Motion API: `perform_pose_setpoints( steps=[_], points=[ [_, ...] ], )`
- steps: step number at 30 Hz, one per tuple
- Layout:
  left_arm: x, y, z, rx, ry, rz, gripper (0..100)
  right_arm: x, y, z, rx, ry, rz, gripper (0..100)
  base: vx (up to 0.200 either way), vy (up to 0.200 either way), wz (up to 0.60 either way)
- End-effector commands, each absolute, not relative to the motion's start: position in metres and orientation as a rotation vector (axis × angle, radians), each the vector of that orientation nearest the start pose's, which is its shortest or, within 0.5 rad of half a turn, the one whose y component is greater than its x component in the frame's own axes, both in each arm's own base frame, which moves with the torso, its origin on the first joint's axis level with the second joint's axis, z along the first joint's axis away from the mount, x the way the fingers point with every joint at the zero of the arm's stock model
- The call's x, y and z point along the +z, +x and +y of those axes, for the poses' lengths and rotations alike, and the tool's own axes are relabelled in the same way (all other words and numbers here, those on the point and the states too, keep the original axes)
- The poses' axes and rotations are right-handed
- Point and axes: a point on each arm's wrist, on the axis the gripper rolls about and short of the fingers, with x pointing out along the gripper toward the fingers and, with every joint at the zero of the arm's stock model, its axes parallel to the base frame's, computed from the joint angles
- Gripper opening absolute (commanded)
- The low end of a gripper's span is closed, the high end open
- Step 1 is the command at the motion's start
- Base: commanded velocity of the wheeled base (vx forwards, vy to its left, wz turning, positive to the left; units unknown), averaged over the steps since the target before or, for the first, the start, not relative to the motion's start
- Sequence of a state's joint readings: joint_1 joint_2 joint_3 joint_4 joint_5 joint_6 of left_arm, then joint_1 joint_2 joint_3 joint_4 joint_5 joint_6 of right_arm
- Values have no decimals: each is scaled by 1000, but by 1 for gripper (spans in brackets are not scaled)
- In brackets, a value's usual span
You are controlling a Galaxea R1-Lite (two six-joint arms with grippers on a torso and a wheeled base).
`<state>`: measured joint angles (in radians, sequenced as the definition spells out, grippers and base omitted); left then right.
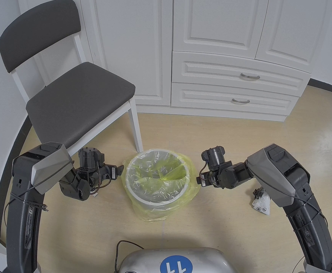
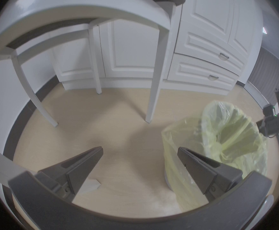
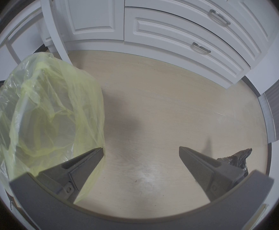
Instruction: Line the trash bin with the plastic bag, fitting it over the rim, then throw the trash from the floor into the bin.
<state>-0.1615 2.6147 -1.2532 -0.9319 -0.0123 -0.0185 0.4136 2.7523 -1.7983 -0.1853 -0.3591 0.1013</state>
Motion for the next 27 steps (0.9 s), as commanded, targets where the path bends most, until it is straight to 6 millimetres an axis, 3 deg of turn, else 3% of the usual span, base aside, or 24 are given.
perform_pose_setpoints(
  steps=[1,8,22,27],
  points=[
    [-59,456,-78,-215,8,481,100,-61,476,196,9,-195,716,100,0,0,0],
    [-74,467,-77,-259,-4,576,100,-66,478,186,28,-178,737,100,0,0,0],
    [-71,485,-64,-257,12,704,100,-79,493,178,52,-152,723,100,0,0,0],
    [-74,493,-60,-250,6,764,100,-95,504,175,58,-166,715,100,0,0,0]
  ],
)
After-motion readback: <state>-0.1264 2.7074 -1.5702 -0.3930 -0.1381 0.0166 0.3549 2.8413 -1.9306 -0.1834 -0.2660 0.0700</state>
